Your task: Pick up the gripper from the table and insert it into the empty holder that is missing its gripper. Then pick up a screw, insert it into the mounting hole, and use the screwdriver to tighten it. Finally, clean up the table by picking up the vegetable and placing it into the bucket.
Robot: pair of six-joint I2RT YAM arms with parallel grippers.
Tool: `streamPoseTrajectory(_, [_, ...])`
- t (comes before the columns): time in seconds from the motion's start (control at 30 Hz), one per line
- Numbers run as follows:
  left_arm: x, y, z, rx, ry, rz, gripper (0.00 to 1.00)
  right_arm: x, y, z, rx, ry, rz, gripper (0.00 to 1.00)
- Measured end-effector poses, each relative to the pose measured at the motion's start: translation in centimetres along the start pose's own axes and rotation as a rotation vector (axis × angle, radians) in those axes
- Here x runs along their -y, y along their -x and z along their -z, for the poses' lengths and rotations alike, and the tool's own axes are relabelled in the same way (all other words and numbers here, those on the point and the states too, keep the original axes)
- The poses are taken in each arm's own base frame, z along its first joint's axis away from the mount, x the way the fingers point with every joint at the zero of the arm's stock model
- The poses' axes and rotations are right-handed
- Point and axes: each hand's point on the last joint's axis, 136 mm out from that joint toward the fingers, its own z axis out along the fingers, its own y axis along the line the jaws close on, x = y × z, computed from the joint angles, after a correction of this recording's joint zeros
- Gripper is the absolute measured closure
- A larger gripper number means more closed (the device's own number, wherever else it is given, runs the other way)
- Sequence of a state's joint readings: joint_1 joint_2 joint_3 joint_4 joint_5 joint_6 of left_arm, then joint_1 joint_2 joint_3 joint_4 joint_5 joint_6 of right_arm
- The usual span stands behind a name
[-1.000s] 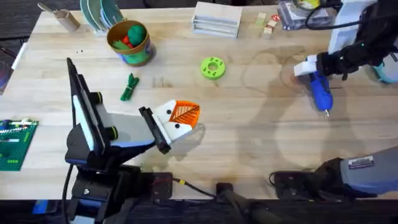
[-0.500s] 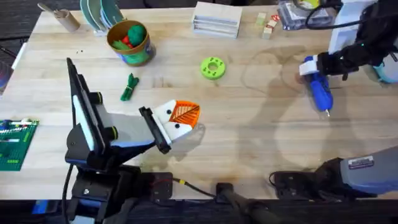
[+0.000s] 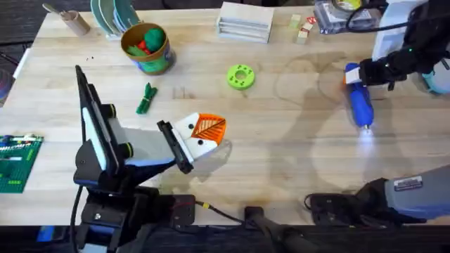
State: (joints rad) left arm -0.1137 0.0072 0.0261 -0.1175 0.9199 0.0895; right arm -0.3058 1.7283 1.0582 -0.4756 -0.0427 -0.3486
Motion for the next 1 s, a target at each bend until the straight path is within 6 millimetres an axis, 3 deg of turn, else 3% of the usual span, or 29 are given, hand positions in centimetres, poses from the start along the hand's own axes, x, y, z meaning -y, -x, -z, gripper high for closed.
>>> streamPoseTrajectory(0.2, [0.0, 0.0, 0.0, 0.0, 0.0, 0.0, 0.997, -0.3, -0.5, 0.2, -0.034, 0.016, -0.002, 0.975])
streamPoseTrajectory(0.43, [0.0, 0.0, 0.0, 0.0, 0.0, 0.0, 0.997, -0.2, 0.2, 0.6, -0.047, 0.025, -0.004, 0.972])
streamPoseTrajectory(0.67, [0.0, 0.0, 0.0, 0.0, 0.0, 0.0, 0.997, 0.7, 3.1, 2.4, 0.015, 0.004, -0.009, 0.972])
streamPoseTrajectory(0.83, [0.0, 0.0, 0.0, 0.0, 0.0, 0.0, 0.997, 1.3, 5.7, 4.9, 0.099, -0.019, -0.055, 0.972])
streamPoseTrajectory(1.0, [0.0, 0.0, 0.0, 0.0, 0.0, 0.0, 0.997, 1.7, 8.3, 10.6, 0.267, -0.067, -0.065, 0.972])
